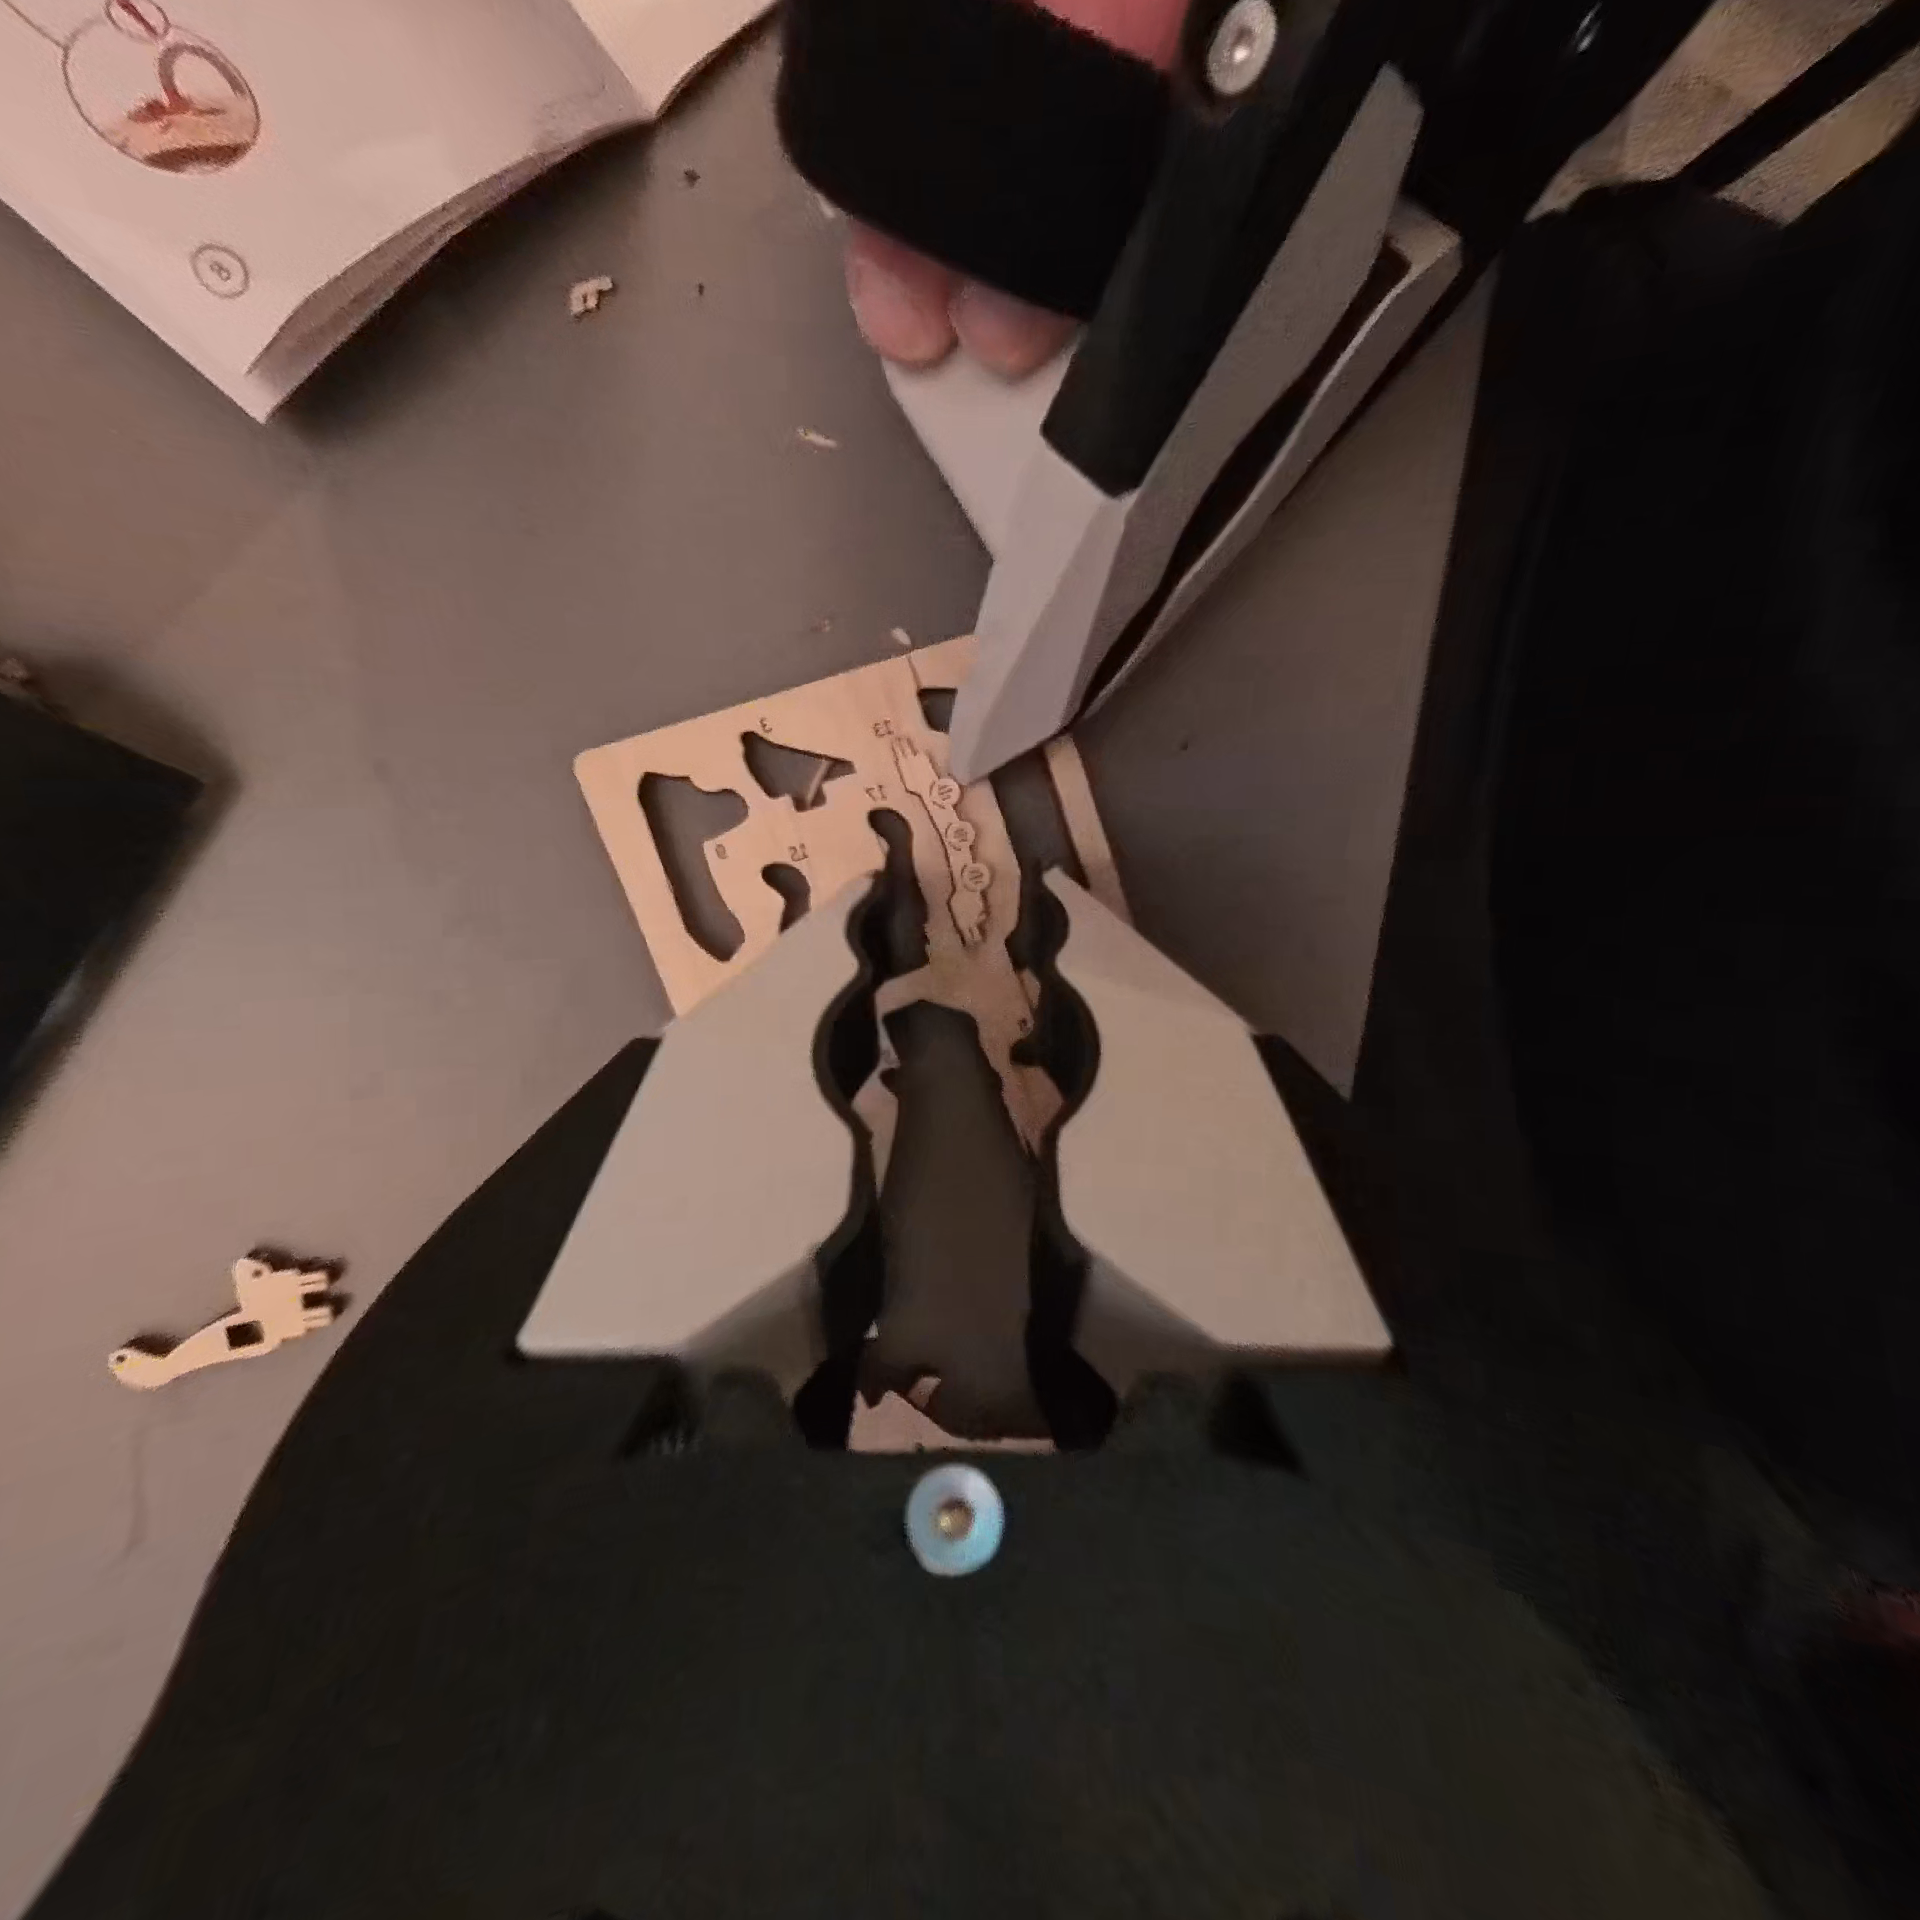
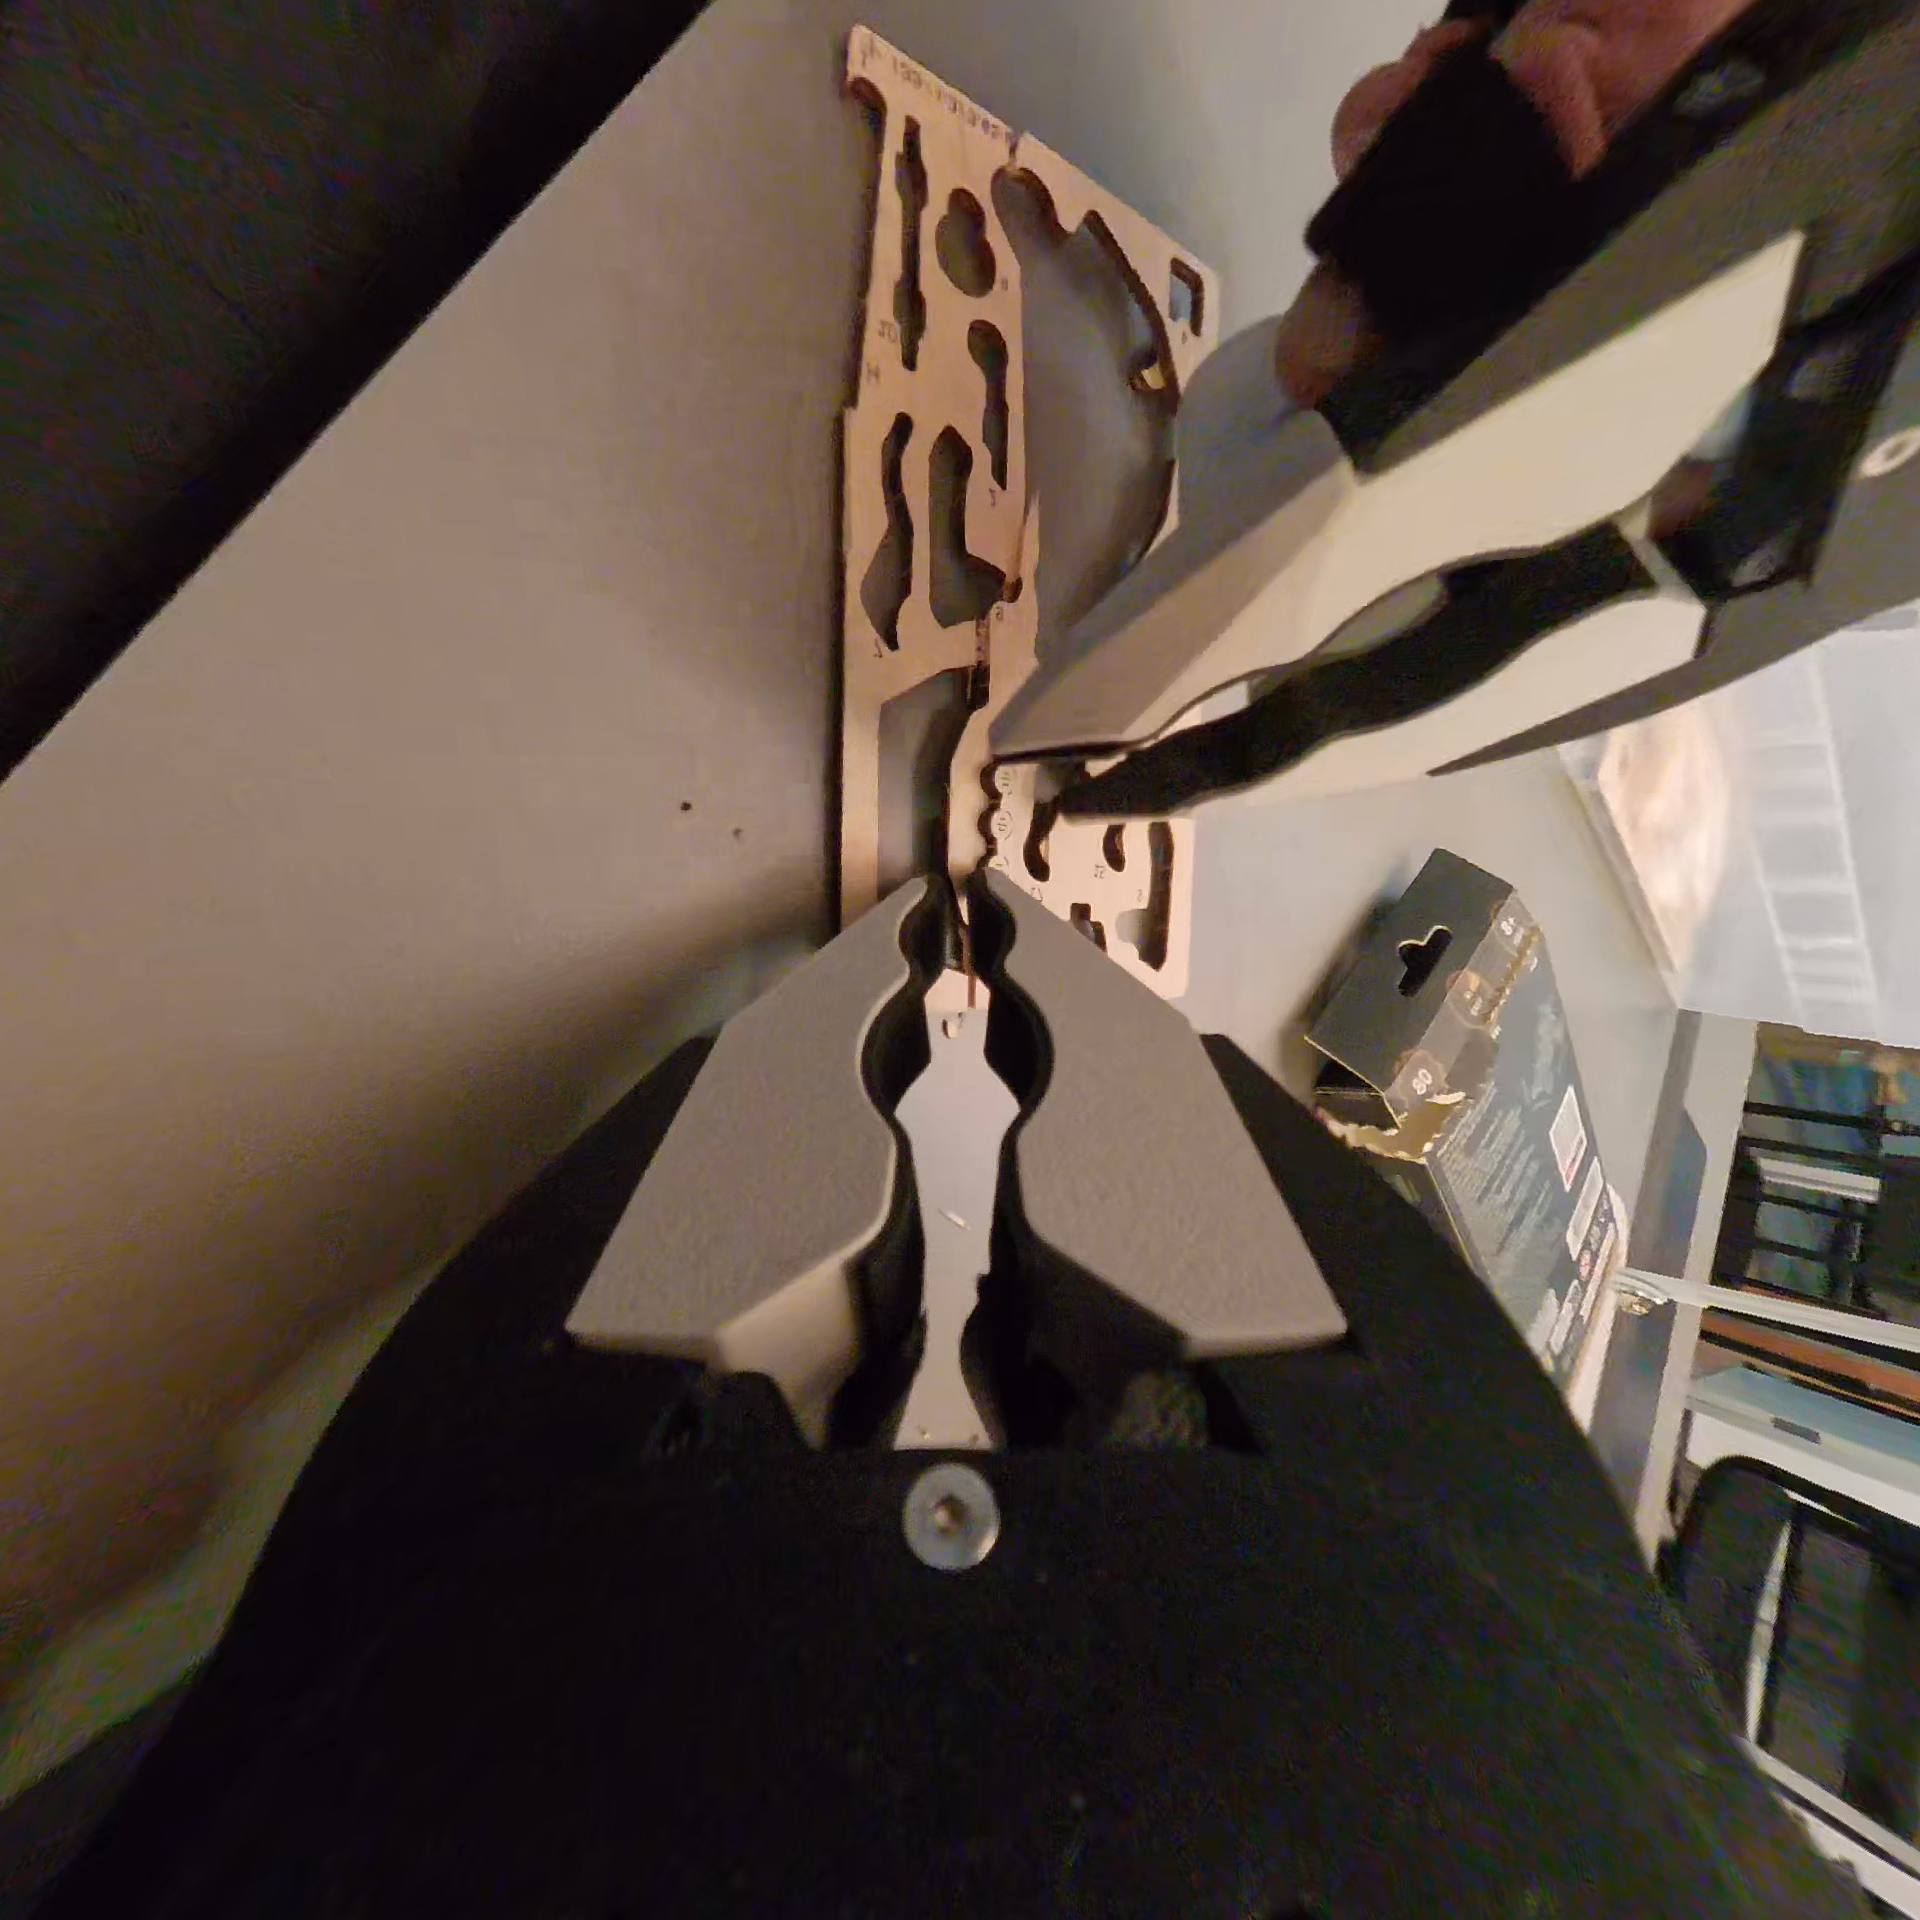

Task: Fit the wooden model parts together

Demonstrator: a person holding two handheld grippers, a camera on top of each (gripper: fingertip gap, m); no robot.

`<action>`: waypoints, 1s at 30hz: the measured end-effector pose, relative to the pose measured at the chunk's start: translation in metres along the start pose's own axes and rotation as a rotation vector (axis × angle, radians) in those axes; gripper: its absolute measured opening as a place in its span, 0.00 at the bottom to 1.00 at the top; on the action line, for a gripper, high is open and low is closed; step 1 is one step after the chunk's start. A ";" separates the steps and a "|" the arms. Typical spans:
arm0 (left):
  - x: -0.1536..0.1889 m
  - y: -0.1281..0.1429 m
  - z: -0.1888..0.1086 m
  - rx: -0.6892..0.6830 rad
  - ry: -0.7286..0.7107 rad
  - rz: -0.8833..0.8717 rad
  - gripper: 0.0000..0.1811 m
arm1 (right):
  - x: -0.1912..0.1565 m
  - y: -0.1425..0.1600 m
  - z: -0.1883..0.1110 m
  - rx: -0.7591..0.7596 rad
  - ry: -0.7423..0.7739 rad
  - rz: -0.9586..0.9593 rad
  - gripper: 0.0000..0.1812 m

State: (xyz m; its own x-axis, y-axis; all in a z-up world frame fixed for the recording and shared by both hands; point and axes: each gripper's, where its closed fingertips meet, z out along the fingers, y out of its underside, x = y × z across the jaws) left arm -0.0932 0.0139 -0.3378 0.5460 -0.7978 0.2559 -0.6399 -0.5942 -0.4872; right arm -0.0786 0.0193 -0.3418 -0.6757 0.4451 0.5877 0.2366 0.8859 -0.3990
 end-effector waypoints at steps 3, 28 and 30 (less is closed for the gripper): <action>0.001 0.006 0.007 -0.081 -0.089 0.075 0.09 | 0.000 0.000 0.000 -0.009 0.007 -0.012 0.00; -0.004 0.005 0.002 -0.136 -0.341 0.268 0.03 | 0.001 0.000 0.001 0.008 -0.014 0.023 0.00; -0.004 0.004 0.002 -0.087 -0.277 0.158 0.03 | 0.001 0.000 0.001 0.009 -0.013 0.030 0.00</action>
State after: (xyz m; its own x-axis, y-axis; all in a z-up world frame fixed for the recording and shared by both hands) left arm -0.0969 0.0150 -0.3426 0.5547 -0.8299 -0.0602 -0.7660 -0.4811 -0.4263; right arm -0.0803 0.0203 -0.3420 -0.6777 0.4698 0.5657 0.2511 0.8709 -0.4225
